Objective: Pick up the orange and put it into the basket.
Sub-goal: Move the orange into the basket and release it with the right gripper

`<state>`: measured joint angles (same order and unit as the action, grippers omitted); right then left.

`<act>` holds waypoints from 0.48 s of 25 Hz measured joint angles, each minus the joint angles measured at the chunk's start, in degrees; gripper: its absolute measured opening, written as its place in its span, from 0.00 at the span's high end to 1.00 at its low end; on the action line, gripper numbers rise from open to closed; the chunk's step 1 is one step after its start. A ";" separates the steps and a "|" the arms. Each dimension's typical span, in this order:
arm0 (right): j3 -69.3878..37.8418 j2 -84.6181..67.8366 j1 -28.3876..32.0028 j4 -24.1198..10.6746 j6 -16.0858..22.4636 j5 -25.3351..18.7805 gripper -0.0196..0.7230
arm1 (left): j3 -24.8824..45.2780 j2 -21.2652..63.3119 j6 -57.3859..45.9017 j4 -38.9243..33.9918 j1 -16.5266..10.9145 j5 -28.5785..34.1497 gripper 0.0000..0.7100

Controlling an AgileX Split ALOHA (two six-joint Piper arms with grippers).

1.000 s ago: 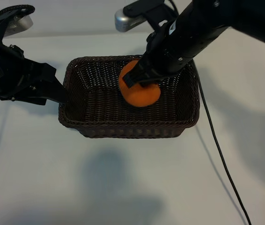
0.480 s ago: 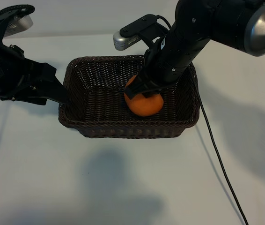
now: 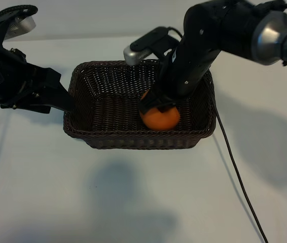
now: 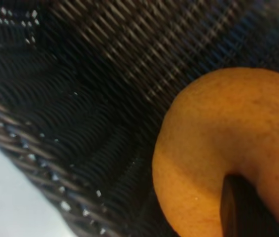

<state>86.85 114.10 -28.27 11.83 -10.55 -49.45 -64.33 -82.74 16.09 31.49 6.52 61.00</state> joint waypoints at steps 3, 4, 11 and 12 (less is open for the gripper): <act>0.00 1.21 0.00 -0.12 0.05 0.53 0.86 | 0.00 0.00 0.00 0.00 0.00 0.00 0.20; 0.00 1.23 0.00 -0.12 0.01 0.68 0.86 | 0.00 0.00 0.00 0.00 0.00 0.00 0.20; 0.00 1.23 0.00 -0.12 0.01 1.64 0.83 | 0.00 0.00 0.00 0.00 0.00 0.00 0.20; 0.05 1.23 0.00 -0.12 0.01 1.68 0.79 | 0.00 0.00 0.00 0.00 0.00 -0.04 0.20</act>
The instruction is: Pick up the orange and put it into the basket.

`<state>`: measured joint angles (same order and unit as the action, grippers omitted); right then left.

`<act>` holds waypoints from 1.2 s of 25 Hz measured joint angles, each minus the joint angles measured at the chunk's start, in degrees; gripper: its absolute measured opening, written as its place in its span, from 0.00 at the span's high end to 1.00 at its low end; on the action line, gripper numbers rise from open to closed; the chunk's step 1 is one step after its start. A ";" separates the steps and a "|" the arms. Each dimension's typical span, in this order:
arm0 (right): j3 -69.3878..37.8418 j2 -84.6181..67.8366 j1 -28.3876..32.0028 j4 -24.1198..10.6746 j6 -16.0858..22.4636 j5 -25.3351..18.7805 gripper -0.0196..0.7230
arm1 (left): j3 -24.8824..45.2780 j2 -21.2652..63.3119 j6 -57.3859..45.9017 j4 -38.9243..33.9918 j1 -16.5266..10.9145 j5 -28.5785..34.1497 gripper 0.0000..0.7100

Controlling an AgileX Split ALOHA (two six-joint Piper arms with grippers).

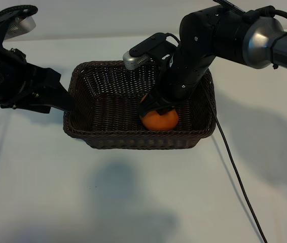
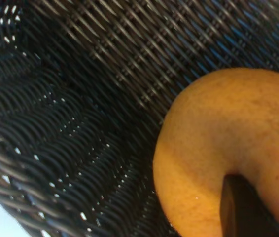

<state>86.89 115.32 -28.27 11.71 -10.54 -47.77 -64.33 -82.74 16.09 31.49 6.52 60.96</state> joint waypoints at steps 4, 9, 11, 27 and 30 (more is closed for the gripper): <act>0.07 0.00 0.00 0.00 0.06 0.00 0.54 | 0.00 0.00 0.00 0.00 0.00 0.00 0.20; 0.53 0.00 0.00 0.00 0.18 0.00 0.24 | 0.00 0.00 0.00 0.00 0.00 0.00 0.20; 0.53 0.00 0.00 0.00 0.18 0.00 0.21 | 0.00 0.00 0.00 0.00 0.00 0.00 0.20; 13.65 0.00 0.00 -0.26 0.18 -16.90 0.28 | 0.00 0.00 0.00 0.00 0.00 0.00 0.20; 16.46 0.00 0.00 -0.78 0.18 -21.22 0.29 | 0.00 0.00 0.00 0.00 0.00 0.00 0.20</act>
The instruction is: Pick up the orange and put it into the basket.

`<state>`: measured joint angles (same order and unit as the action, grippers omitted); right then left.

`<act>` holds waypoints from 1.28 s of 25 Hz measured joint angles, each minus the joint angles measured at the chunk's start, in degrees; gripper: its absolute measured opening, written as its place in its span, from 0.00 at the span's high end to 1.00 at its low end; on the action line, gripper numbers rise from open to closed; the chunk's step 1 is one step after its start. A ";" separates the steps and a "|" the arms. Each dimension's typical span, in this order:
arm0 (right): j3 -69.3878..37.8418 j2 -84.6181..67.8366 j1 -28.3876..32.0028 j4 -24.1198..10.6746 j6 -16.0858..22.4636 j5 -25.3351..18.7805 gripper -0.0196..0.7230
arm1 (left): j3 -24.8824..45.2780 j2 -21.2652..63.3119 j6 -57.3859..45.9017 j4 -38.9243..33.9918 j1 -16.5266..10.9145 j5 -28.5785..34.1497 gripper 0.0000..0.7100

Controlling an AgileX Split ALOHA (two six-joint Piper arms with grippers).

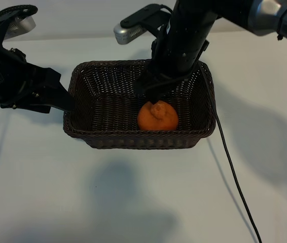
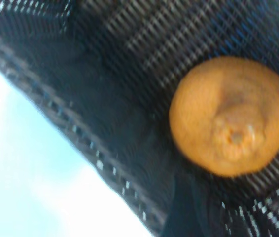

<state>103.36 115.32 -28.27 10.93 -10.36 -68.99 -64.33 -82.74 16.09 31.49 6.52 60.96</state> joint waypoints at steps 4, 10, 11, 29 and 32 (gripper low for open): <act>1.88 -0.20 0.00 -0.35 0.00 -0.65 0.29 | 0.00 0.00 0.00 0.00 0.00 0.00 0.20; 2.19 -2.61 0.00 -0.88 0.05 -0.96 0.29 | 0.00 0.00 0.00 0.00 0.00 -0.32 0.20; 2.23 -3.01 0.00 -1.02 0.05 -0.96 0.29 | 0.00 0.00 0.00 0.05 0.00 -0.44 0.20; 2.18 -5.06 1.98 -6.24 3.42 -1.09 0.29 | 0.00 0.00 0.05 0.91 0.00 -0.58 0.20; 2.18 -5.62 3.90 -6.69 3.46 -1.11 0.29 | 0.00 0.00 0.07 0.91 0.00 -0.58 0.20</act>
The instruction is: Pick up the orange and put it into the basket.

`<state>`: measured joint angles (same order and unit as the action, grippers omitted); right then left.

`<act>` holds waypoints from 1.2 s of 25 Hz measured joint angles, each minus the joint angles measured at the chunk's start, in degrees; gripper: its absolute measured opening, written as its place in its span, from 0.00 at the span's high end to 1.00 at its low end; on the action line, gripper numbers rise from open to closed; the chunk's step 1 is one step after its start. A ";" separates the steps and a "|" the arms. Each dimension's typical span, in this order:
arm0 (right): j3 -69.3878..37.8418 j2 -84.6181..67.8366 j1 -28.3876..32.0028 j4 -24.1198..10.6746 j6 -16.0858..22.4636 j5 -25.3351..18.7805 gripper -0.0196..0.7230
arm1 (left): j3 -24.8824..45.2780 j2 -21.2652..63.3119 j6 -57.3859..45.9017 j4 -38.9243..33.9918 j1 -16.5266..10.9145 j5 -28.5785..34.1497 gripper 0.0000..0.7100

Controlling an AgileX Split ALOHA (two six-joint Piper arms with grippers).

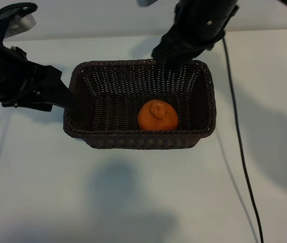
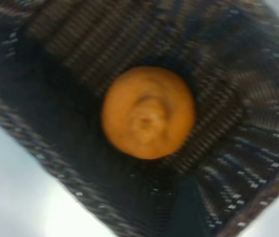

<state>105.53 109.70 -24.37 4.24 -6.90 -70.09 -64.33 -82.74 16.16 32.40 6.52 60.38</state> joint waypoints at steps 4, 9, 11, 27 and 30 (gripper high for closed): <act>0.00 -1.14 2.75 -0.28 0.00 -0.04 0.29 | 0.00 0.00 0.04 0.00 0.00 -0.04 0.20; 0.00 -2.59 7.12 -0.83 0.00 -0.04 0.29 | 0.00 0.00 0.04 0.00 0.00 -0.06 0.20; 0.00 -3.03 8.80 -1.00 0.01 -0.04 0.29 | 0.00 0.00 0.04 0.00 0.00 -0.06 0.20; -15.15 -9.84 13.98 -1.52 0.00 0.17 0.37 | 0.00 0.00 0.04 0.23 0.00 -0.71 0.20; -16.67 -11.23 13.98 -1.52 -0.04 0.14 0.38 | 0.00 0.00 0.04 0.33 0.00 -0.71 0.20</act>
<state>88.87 98.47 -10.39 2.72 -6.93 -69.95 -64.33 -82.74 16.20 32.73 6.52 59.67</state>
